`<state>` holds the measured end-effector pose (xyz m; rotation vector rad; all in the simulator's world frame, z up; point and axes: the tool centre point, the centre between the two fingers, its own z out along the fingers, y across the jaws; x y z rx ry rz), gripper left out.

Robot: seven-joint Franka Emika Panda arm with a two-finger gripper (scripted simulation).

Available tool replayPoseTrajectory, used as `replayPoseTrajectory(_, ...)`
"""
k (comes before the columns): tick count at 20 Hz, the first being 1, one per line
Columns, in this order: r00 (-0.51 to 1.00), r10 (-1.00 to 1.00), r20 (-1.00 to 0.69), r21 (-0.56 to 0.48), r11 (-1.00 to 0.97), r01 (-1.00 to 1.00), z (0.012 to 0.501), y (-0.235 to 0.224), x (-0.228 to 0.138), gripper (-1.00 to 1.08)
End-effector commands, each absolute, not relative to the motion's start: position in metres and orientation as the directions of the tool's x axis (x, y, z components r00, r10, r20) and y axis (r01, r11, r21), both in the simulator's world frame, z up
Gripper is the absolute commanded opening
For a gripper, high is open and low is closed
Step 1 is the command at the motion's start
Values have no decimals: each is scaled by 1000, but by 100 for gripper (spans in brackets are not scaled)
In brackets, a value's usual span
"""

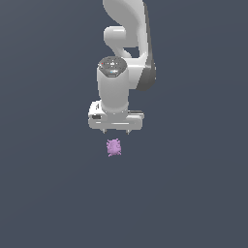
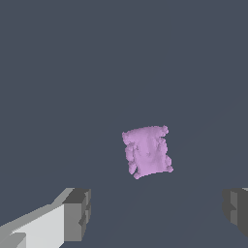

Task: Pick up the object and move it to a goal position.

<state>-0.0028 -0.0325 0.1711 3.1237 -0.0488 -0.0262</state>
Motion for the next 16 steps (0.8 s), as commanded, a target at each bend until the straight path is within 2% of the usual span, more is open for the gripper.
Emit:
replayPoseTrajectory(1,999,-31,-16,18,-999,-31,171,-33,-3,100)
replayPoseTrajectory(16,1000,-10,-16,8,-1000,-10,181,-36,-1,100)
